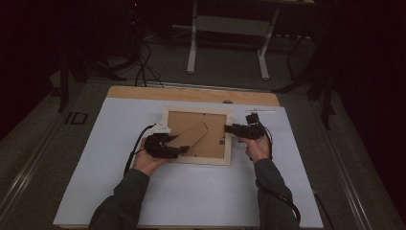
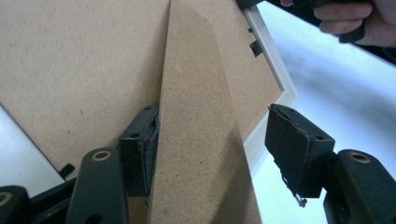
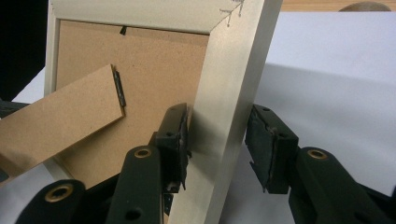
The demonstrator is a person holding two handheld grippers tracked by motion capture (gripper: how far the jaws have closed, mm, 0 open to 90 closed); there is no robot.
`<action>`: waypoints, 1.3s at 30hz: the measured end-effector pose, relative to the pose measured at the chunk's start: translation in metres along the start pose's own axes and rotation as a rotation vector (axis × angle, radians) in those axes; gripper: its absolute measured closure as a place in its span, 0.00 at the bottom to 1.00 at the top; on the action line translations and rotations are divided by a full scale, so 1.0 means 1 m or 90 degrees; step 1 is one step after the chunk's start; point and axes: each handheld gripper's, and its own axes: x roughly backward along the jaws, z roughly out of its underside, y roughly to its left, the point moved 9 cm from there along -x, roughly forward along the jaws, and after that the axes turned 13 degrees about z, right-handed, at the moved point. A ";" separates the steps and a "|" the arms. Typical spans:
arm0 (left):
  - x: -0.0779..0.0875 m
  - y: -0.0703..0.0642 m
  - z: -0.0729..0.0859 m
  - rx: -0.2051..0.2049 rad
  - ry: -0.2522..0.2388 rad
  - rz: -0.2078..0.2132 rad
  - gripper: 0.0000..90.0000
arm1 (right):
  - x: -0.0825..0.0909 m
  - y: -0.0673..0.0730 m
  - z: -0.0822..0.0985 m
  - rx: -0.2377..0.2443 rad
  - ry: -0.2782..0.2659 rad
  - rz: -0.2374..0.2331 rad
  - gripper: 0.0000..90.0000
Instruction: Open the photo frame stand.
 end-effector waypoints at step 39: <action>-0.012 -0.005 0.010 0.001 0.113 0.032 0.69 | 0.013 0.006 -0.004 0.031 -0.042 0.011 0.67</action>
